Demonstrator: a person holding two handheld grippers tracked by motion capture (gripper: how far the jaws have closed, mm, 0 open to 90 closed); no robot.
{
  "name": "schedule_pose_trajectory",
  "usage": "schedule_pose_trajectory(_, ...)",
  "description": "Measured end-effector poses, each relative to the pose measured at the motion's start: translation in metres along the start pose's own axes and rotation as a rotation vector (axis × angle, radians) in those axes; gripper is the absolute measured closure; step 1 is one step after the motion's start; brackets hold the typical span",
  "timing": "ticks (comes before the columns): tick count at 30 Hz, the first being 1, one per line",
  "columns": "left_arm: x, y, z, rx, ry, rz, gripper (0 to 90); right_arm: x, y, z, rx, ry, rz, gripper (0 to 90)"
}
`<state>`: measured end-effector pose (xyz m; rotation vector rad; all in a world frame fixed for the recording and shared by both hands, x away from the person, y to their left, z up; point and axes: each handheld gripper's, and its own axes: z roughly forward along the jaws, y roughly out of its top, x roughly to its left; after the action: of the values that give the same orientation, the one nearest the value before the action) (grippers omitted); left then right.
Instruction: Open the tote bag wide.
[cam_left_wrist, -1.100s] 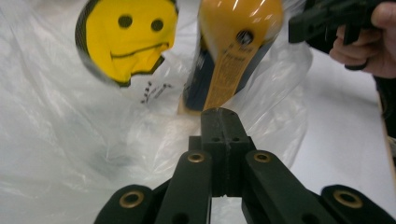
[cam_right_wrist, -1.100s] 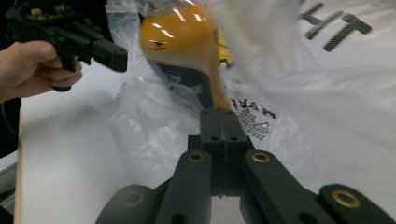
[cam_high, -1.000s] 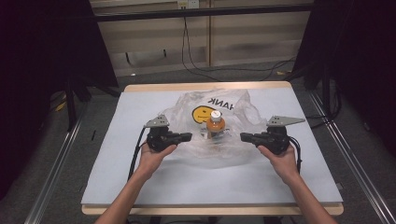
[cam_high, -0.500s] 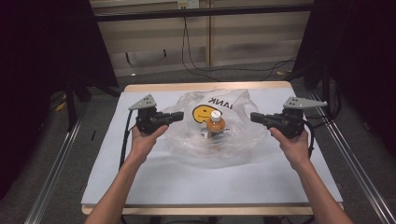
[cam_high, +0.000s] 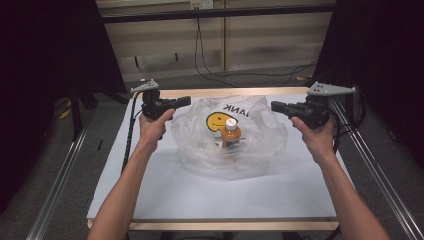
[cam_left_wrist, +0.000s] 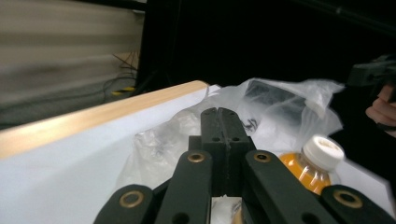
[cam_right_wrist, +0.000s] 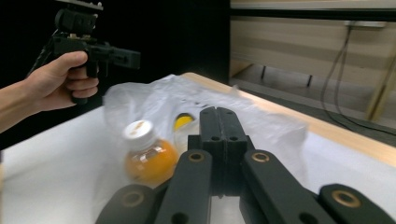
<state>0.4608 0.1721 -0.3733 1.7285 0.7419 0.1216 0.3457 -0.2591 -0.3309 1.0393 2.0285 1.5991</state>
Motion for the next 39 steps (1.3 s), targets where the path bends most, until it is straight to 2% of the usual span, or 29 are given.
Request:
schedule_pose_trajectory(2, 0.003, -0.005, 0.016, 0.086, 0.036, 0.038, 90.0, -0.009, 0.006, 0.005, -0.013, -0.018, 0.017, 90.0)
schedule_pose_trajectory(3, 0.004, -0.009, 0.023, 0.113, 0.038, 0.045, 90.0, -0.013, 0.007, 0.01, -0.006, -0.022, 0.027, 90.0)
schedule_pose_trajectory(5, 0.003, -0.018, 0.036, 0.144, -0.007, 0.04, 90.0, -0.02, 0.003, 0.023, 0.03, -0.032, 0.036, 90.0)
schedule_pose_trajectory(7, -0.001, -0.026, 0.047, 0.184, -0.026, 0.052, 90.0, -0.024, -0.005, 0.037, 0.061, -0.025, 0.047, 90.0)
schedule_pose_trajectory(9, -0.003, -0.031, 0.056, 0.213, -0.041, 0.069, 90.0, -0.022, -0.013, 0.048, 0.101, -0.013, 0.044, 90.0)
schedule_pose_trajectory(11, -0.004, -0.036, 0.064, 0.219, -0.062, 0.051, 90.0, -0.019, -0.019, 0.057, 0.113, 0.005, 0.044, 90.0)
schedule_pose_trajectory(15, -0.006, -0.051, 0.075, 0.305, -0.01, 0.087, 90.0, -0.02, -0.04, 0.074, 0.188, 0.003, 0.055, 90.0)
schedule_pose_trajectory(17, -0.004, -0.06, 0.075, 0.329, 0.006, 0.087, 90.0, -0.024, -0.056, 0.078, 0.214, -0.008, 0.066, 90.0)
schedule_pose_trajectory(21, 0.005, -0.074, 0.08, 0.412, 0.076, 0.089, 90.0, -0.038, -0.086, 0.079, 0.293, -0.035, 0.109, 90.0)
schedule_pose_trajectory(23, 0.01, -0.081, 0.083, 0.42, 0.075, 0.065, 90.0, -0.043, -0.098, 0.079, 0.329, -0.045, 0.112, 90.0)
schedule_pose_trajectory(25, 0.013, -0.086, 0.085, 0.452, 0.106, 0.077, 90.0, -0.044, -0.109, 0.079, 0.365, -0.04, 0.112, 90.0)
schedule_pose_trajectory(27, 0.014, -0.088, 0.084, 0.473, 0.104, 0.081, 90.0, -0.046, -0.12, 0.077, 0.391, -0.041, 0.122, 90.0)
schedule_pose_trajectory(28, 0.015, -0.089, 0.083, 0.466, 0.097, 0.074, 90.0, -0.048, -0.125, 0.075, 0.399, -0.046, 0.124, 90.0)
schedule_pose_trajectory(32, 0.015, -0.091, 0.077, 0.462, 0.099, 0.072, 90.0, -0.058, -0.14, 0.063, 0.404, -0.063, 0.166, 90.0)
schedule_pose_trajectory(34, 0.014, -0.093, 0.073, 0.462, 0.099, 0.085, 90.0, -0.057, -0.143, 0.059, 0.406, -0.062, 0.17, 90.0)
schedule_pose_trajectory(37, 0.014, -0.096, 0.061, 0.472, 0.106, 0.097, 90.0, -0.055, -0.142, 0.053, 0.432, -0.063, 0.138, 90.0)
schedule_pose_trajectory(39, 0.018, -0.1, 0.051, 0.456, 0.118, 0.099, 90.0, -0.057, -0.146, 0.045, 0.427, -0.055, 0.143, 90.0)
